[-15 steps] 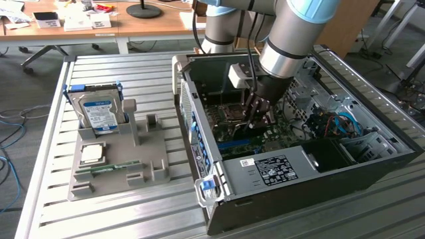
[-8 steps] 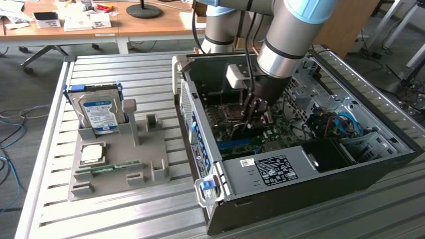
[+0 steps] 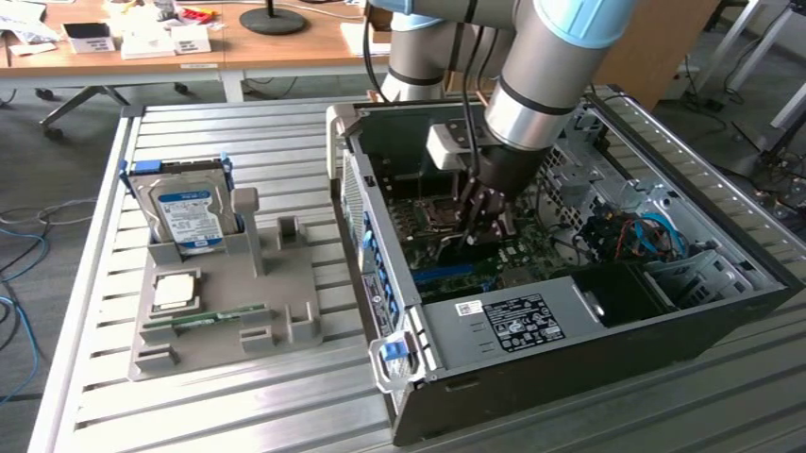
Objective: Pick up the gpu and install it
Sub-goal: 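Insert the gpu into the slot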
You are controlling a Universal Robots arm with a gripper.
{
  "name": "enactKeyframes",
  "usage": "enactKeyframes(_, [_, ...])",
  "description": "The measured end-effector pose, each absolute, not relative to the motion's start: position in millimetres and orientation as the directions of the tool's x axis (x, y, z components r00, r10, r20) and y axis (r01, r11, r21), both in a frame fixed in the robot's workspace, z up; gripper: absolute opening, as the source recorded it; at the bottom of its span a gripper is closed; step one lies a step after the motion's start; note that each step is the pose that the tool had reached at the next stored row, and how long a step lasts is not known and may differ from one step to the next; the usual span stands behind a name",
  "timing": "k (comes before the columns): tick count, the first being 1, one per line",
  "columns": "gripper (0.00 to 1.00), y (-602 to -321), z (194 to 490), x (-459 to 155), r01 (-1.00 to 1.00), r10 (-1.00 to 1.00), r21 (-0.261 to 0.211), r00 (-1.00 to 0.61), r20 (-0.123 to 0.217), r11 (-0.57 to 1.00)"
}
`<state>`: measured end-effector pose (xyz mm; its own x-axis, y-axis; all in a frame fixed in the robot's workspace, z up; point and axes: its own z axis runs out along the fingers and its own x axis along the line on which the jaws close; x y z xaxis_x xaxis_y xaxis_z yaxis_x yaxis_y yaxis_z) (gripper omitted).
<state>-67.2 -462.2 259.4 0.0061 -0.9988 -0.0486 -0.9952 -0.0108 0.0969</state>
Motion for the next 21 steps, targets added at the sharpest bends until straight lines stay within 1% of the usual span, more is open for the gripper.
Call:
enactKeyframes(7, [0.27, -461.4, 258.9, -69.0, -0.997, -0.999, 0.08, 0.007, -0.049, -0.011])
enactKeyframes(21, [0.27, -461.5, 258.9, -73.8, -0.997, -0.999, 0.076, 0.007, -0.049, -0.01])
